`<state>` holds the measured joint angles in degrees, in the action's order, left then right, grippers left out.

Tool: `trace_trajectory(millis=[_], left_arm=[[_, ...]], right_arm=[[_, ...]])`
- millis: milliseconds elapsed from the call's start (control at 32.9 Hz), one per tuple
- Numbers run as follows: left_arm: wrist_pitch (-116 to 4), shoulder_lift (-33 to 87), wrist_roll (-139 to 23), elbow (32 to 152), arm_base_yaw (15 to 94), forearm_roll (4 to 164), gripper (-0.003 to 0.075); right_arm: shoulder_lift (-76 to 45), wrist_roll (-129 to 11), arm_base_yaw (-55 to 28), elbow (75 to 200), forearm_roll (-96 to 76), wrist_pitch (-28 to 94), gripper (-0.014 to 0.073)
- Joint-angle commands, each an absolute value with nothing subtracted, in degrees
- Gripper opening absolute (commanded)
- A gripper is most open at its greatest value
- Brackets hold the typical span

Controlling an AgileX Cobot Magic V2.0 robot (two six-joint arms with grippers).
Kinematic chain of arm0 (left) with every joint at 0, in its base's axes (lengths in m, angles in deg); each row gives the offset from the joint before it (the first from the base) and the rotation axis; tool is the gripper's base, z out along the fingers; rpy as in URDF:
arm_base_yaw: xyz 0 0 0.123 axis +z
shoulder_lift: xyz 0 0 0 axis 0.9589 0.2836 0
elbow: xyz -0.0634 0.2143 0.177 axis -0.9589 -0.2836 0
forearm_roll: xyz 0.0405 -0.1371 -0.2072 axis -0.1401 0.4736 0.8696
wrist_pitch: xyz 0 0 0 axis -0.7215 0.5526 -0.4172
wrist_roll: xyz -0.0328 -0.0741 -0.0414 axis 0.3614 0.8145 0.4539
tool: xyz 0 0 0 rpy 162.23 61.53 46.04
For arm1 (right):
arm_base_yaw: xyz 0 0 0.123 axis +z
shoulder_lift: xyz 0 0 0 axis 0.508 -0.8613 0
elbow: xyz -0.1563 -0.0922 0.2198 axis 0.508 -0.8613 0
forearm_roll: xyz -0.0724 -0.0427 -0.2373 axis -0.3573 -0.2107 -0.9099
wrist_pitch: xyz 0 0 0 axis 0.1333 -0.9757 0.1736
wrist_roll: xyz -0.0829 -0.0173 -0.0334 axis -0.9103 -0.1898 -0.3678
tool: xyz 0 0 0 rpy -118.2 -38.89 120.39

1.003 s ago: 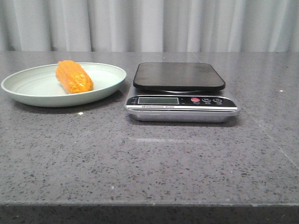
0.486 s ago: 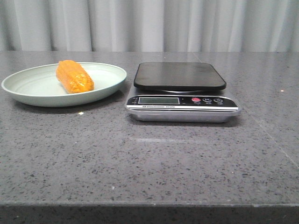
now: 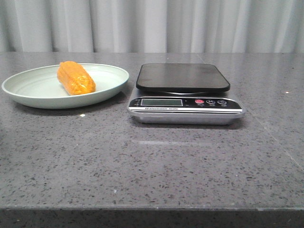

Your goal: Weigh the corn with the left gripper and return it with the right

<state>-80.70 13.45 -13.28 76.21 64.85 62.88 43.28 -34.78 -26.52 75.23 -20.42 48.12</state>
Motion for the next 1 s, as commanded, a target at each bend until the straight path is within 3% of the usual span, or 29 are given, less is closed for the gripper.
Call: trace_trajectory(millis=[0, 395, 669, 973], left_arm=[[-77.1, 19.6, -12.6, 80.7, 64.4, 65.1, 0.0629], [-80.6, 42.1, 0.8, 97.8, 55.3, 64.6, 0.0545], [-93.8, 55.7, 16.8, 112.3, 46.3, 48.2, 0.0545], [-101.1, 62.8, 25.7, 118.8, 45.4, 45.2, 0.0545]], right_arm=[[44.2, -35.4, -26.9, 75.7, -21.1, 53.0, 0.0163], [44.2, -35.4, -26.9, 75.7, -21.1, 53.0, 0.0163], [44.2, -35.4, -26.9, 75.7, -21.1, 53.0, 0.0163], [44.2, -35.4, -26.9, 75.7, -21.1, 53.0, 0.0163]])
